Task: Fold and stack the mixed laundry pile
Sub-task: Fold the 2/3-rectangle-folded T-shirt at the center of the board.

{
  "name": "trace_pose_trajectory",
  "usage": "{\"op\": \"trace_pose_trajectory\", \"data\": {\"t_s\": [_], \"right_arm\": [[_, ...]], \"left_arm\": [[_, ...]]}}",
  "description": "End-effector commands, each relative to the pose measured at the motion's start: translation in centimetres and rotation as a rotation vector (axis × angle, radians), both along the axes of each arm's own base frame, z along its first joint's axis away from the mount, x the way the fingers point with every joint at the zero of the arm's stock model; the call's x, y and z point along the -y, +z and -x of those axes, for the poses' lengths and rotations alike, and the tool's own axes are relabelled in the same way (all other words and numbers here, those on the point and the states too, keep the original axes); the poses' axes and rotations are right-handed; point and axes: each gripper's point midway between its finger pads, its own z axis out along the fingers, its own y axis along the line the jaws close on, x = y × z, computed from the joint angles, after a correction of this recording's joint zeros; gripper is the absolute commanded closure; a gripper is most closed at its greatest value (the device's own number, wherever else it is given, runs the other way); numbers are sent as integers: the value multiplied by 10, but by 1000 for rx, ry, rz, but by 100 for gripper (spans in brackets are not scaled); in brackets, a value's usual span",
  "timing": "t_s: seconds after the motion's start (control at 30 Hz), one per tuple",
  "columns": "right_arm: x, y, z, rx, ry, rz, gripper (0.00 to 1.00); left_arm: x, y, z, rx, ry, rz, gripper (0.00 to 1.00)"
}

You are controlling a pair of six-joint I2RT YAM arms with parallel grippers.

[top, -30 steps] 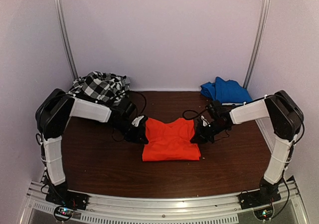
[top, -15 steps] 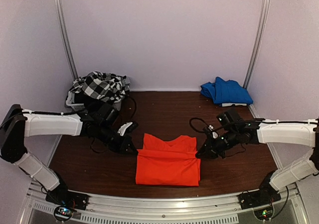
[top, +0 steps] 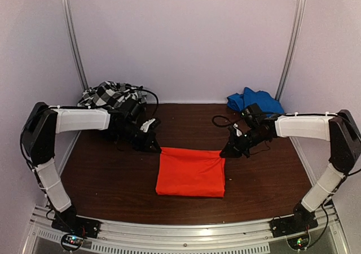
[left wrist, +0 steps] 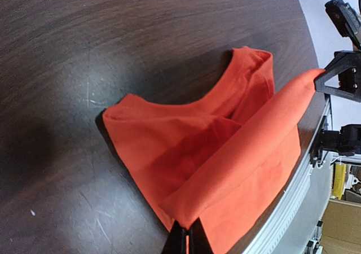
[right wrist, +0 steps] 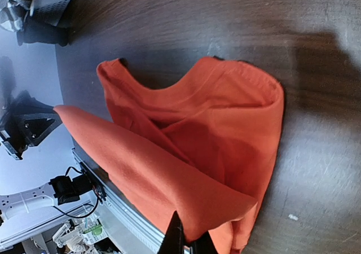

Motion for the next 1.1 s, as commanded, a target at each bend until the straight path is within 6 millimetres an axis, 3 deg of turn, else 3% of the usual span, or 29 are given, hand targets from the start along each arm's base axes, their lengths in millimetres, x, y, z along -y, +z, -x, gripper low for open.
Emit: {"op": "trace_pose_trajectory", "data": {"t_s": [0.0,0.13,0.27,0.33,0.37,0.47,0.57,0.67,0.83,0.93,1.07], "right_arm": [[5,-24,-29,21,11,23,99],[0,-36,-52,26,8,11,95],[-9,-28,-66,47,19,-15,90],[-8,-20,-71,63,23,-11,80],[-6,-15,-72,72,22,-2,72],[14,3,-73,106,-6,28,53],[28,32,-64,186,15,37,49],[16,42,-44,197,71,-46,54],[-41,37,-20,154,162,-205,60],[-69,22,-16,130,204,-240,63],[-78,-18,-29,75,178,-261,65]], "left_arm": [[7,-28,-24,-5,-8,-19,100],[3,-53,-42,-21,20,-57,100],[1,-55,-48,-17,32,-57,98],[-2,-50,-52,-8,50,-57,85],[-4,-45,-56,5,63,-57,72],[-20,-17,-70,68,122,-40,56],[-30,19,-70,174,137,-1,32],[-18,36,-50,226,58,81,31],[24,22,-14,212,-71,104,33],[43,8,-7,175,-90,140,36],[62,-13,-16,132,-92,159,40]]}}
